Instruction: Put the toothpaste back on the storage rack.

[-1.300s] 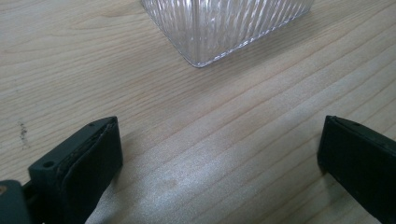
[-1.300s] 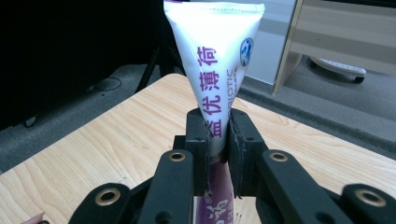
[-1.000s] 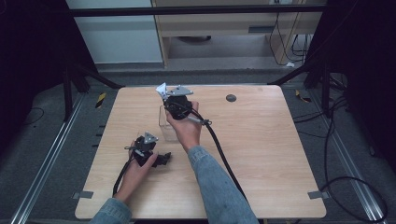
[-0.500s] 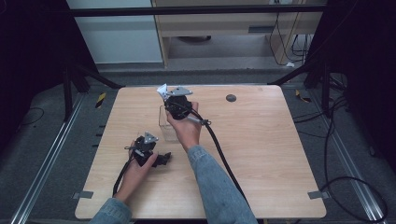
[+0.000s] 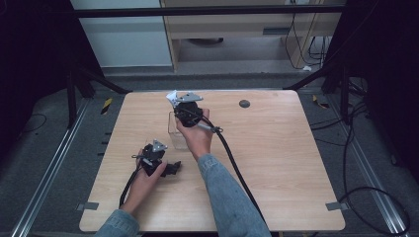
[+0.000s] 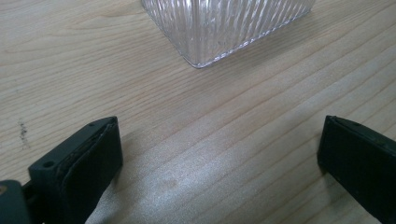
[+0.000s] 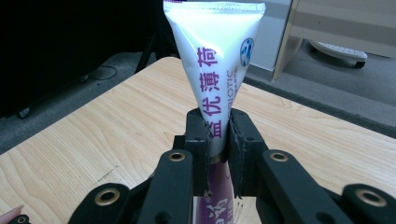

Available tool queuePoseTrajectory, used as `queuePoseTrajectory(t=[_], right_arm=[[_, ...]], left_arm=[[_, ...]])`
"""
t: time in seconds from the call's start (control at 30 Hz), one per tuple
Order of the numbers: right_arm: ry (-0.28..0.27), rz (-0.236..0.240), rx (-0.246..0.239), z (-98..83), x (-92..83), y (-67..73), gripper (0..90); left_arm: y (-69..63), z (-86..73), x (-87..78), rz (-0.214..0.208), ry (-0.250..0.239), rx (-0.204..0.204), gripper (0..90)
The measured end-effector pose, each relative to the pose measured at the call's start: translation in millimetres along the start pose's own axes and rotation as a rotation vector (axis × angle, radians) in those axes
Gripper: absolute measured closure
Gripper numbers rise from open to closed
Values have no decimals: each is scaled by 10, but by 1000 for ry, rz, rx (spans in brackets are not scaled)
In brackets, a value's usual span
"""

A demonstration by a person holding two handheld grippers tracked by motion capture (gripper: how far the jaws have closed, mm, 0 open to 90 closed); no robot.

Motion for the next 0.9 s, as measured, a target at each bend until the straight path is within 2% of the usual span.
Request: queuePoseTrajectory(t=[0.9], right_arm=[[20, -4, 2, -44, 73, -1, 794]], left_arm=[[0, 0, 0, 0, 0, 0, 0]])
Point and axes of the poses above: each handheld gripper's, and its own axes: x roughly forward along the jaws, z roughly out of its top, y roughly to its left, the point moved 7 cm from there along x, roughly forward along the jaws, and after that the axes turned 5 degrees about -z, right-handed, at the moved point
